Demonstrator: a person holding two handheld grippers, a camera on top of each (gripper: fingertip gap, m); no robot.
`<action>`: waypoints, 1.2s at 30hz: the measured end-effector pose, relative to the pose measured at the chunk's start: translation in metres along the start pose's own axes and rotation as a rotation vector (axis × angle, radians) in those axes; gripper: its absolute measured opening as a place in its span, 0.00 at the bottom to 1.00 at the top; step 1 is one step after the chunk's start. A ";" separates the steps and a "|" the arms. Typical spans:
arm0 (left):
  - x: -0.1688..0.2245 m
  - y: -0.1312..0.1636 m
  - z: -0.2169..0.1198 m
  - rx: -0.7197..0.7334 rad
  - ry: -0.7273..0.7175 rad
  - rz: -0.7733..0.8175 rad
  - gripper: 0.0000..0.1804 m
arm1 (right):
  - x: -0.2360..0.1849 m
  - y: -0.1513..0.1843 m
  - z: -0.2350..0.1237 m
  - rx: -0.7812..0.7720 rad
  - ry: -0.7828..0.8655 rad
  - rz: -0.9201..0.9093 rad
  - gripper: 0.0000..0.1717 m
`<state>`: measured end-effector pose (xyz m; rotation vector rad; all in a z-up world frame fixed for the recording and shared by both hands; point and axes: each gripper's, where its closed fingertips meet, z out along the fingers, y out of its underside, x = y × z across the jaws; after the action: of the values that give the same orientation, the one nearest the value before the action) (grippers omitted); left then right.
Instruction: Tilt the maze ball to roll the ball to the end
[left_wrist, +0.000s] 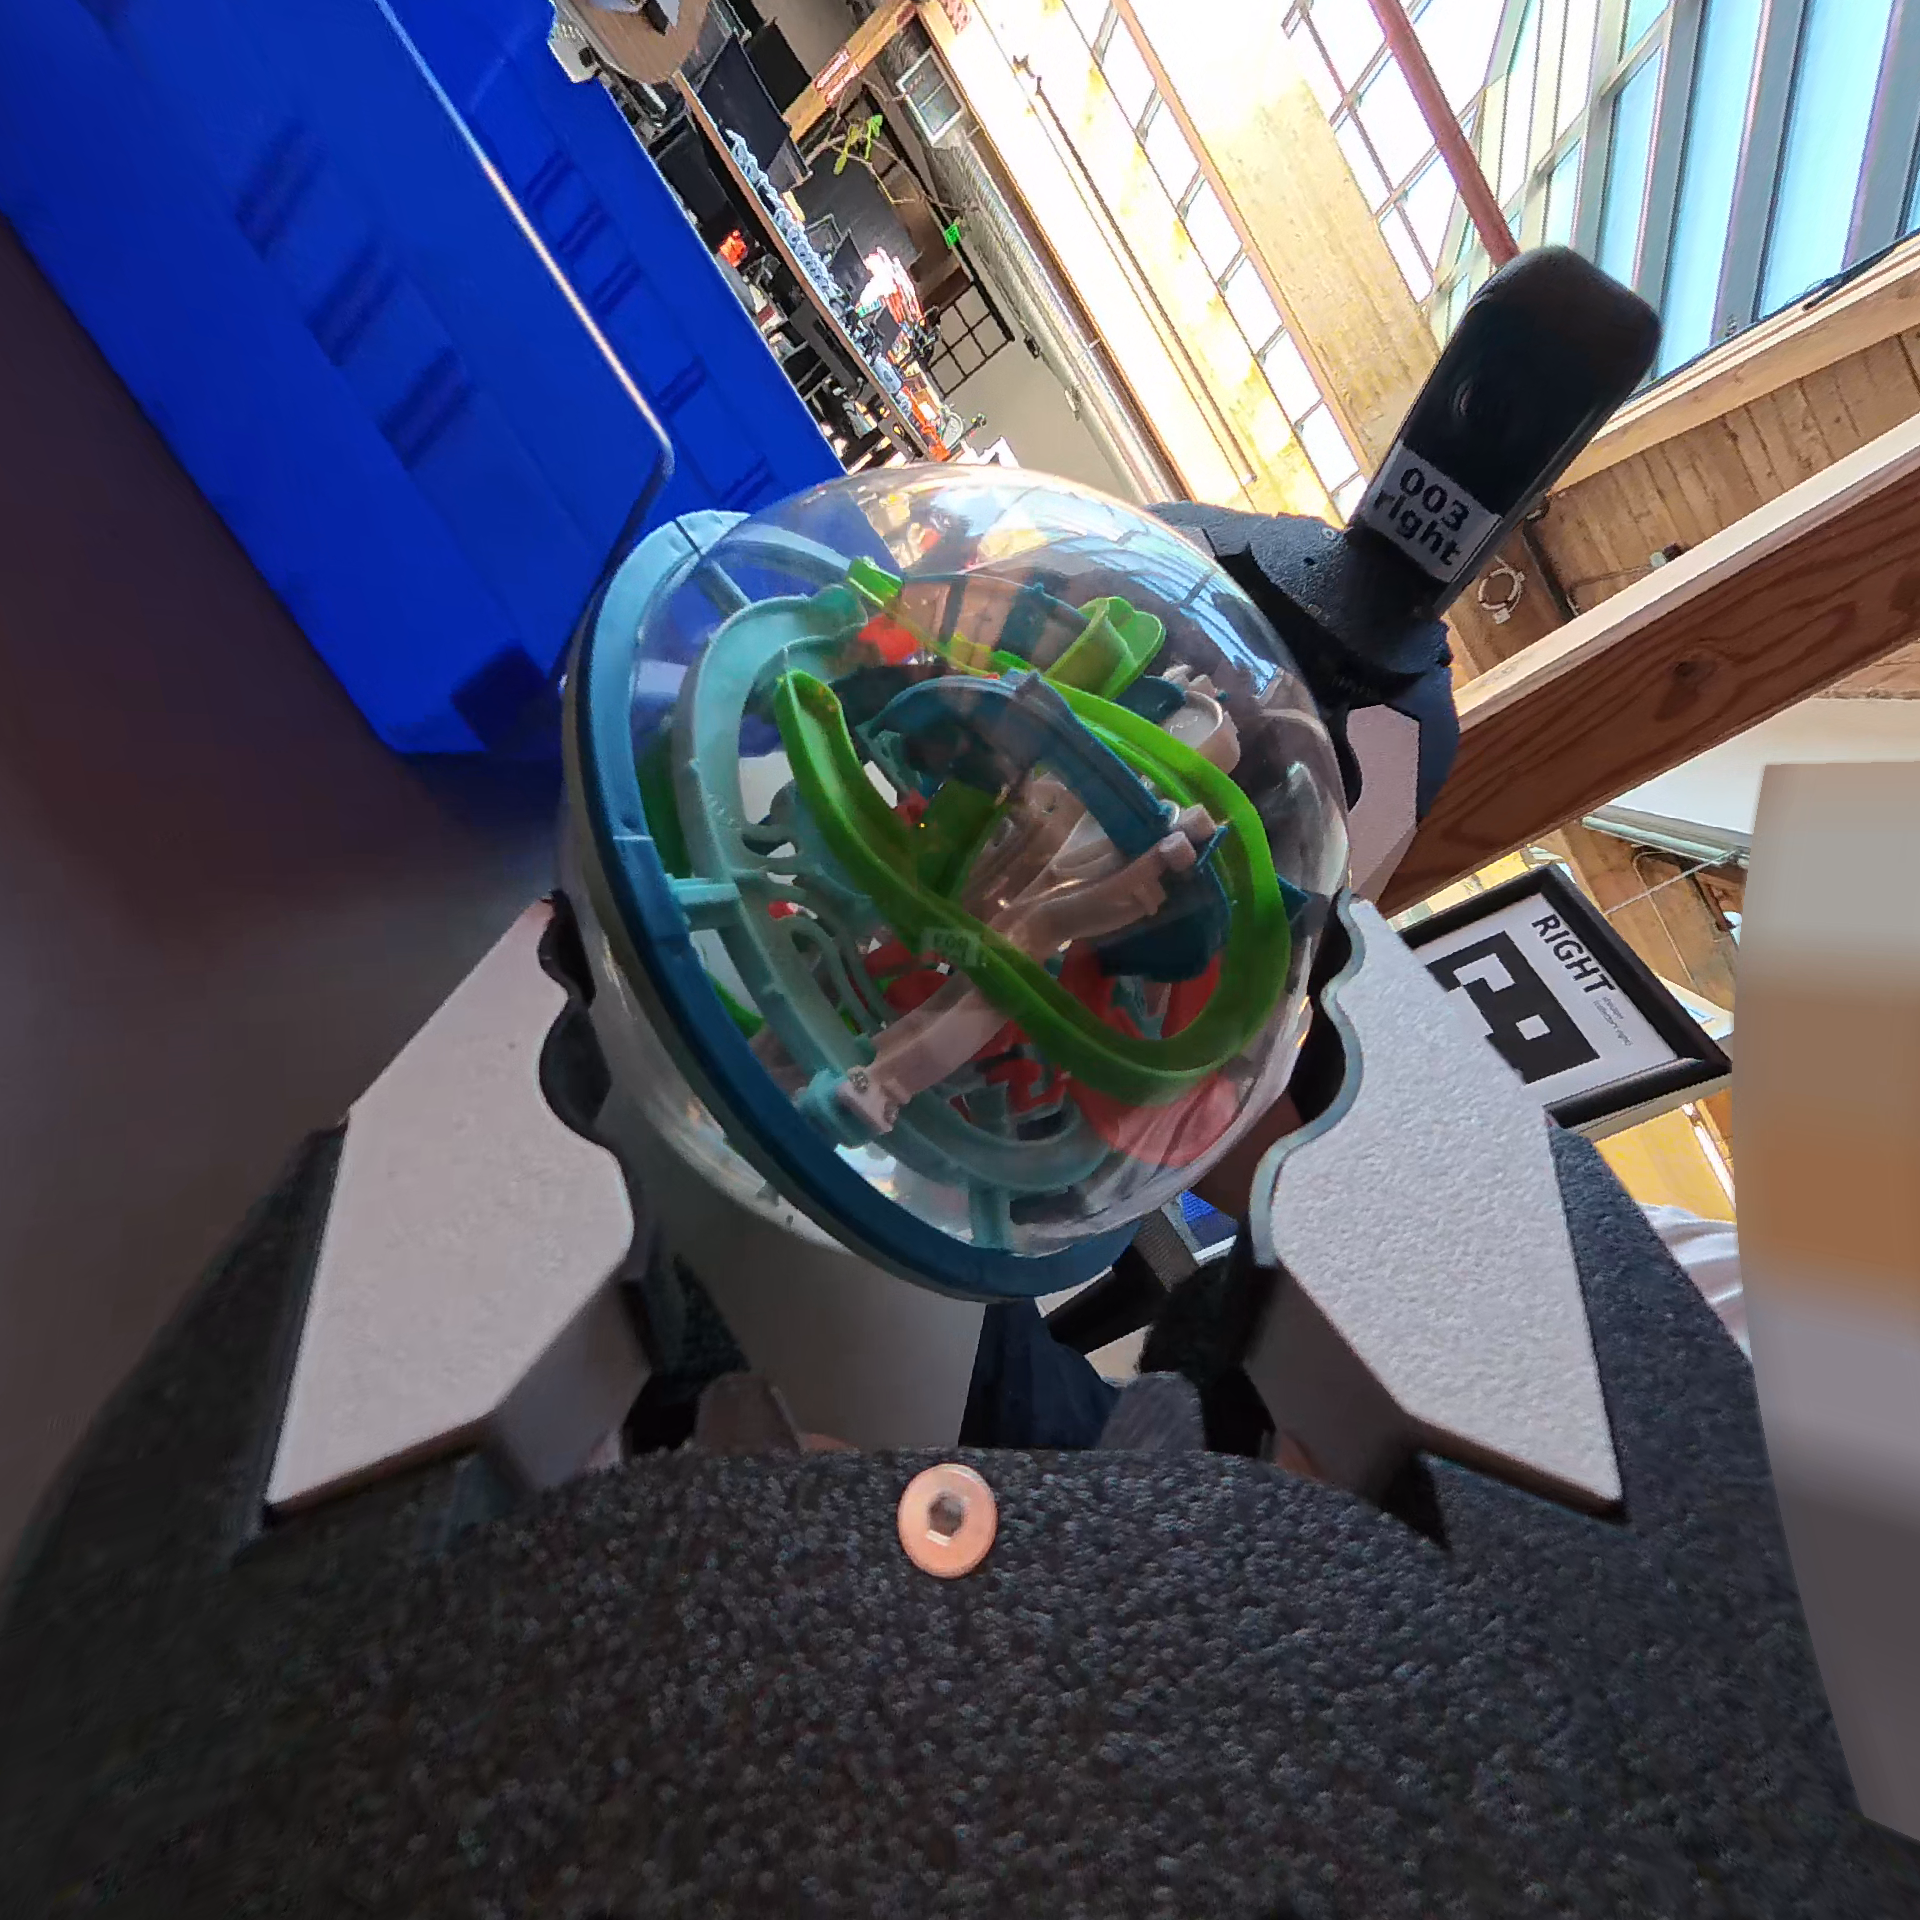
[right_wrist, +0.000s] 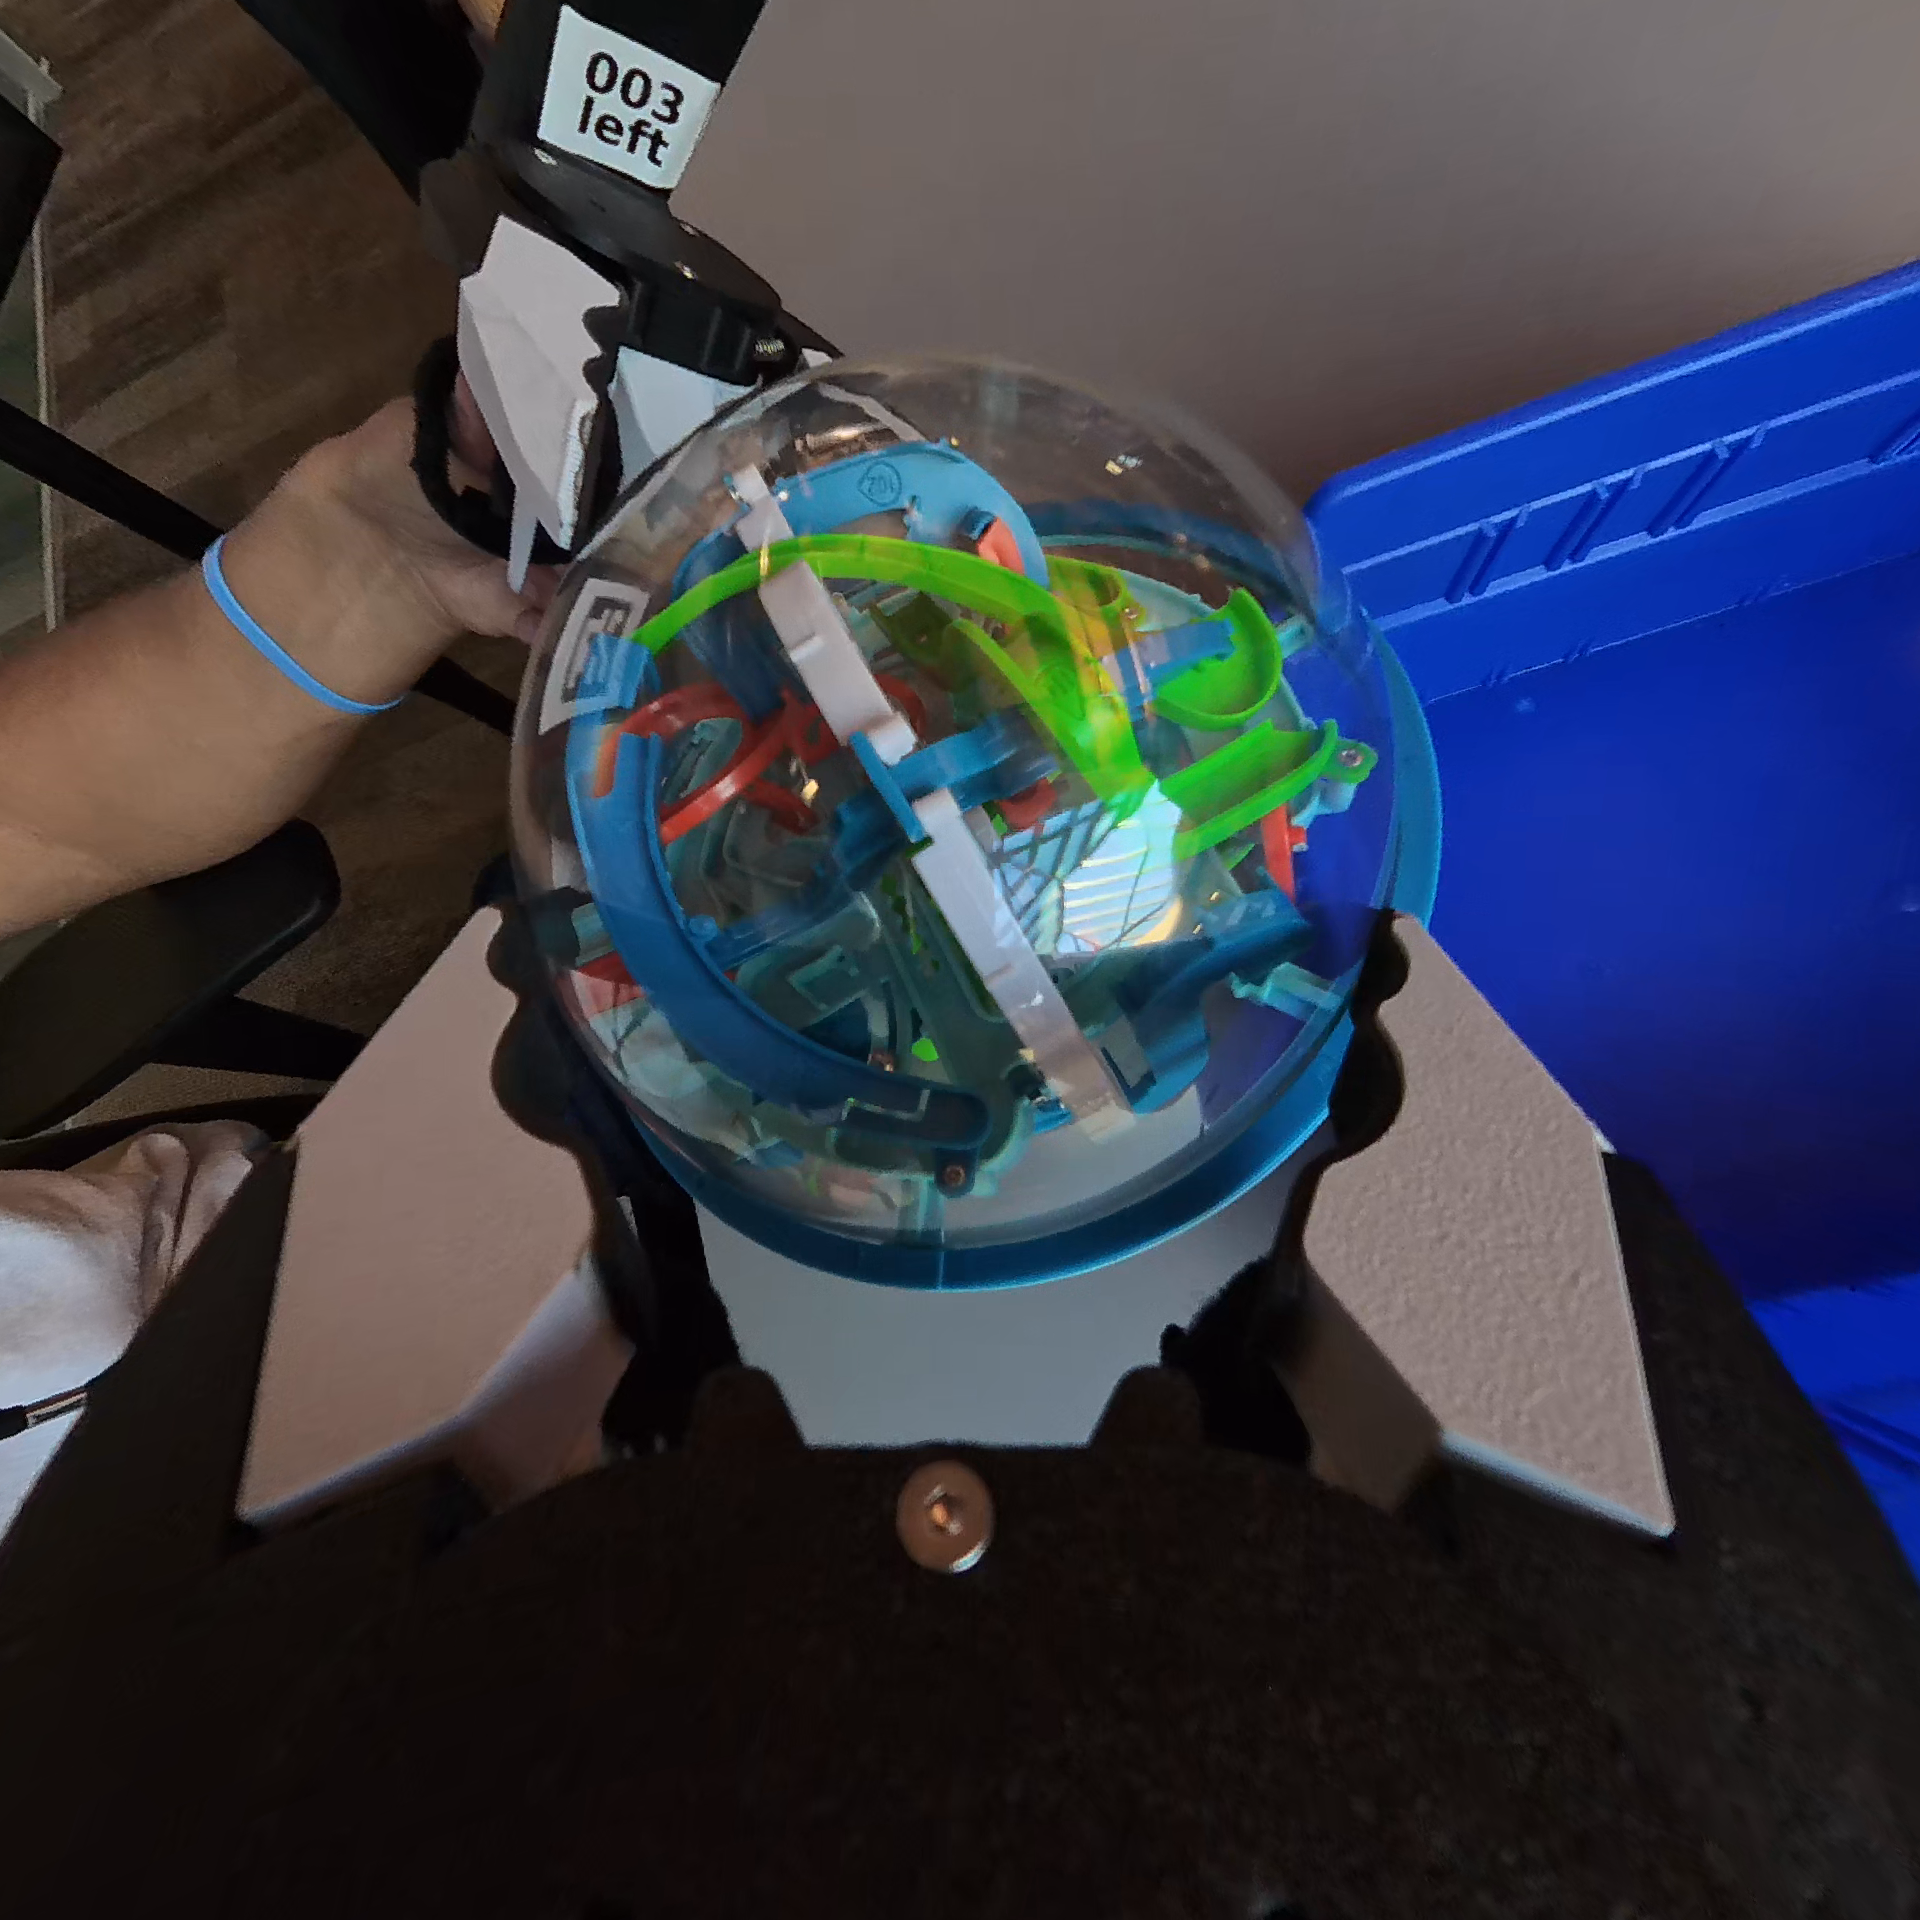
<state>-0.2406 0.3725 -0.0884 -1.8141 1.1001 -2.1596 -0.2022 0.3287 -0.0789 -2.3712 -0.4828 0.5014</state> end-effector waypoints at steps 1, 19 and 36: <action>0.000 0.000 0.000 0.001 0.002 -0.001 0.74 | 0.000 0.000 0.000 -0.002 0.000 0.000 0.86; 0.002 0.004 -0.003 -0.010 0.008 0.023 0.74 | -0.004 -0.001 0.001 0.037 0.020 -0.026 0.87; 0.018 0.024 0.000 -0.087 -0.049 0.233 0.73 | -0.019 0.014 -0.007 0.124 0.082 -0.217 0.86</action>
<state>-0.2538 0.3458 -0.0879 -1.6670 1.3387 -1.9538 -0.2123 0.3063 -0.0790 -2.1796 -0.6435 0.3244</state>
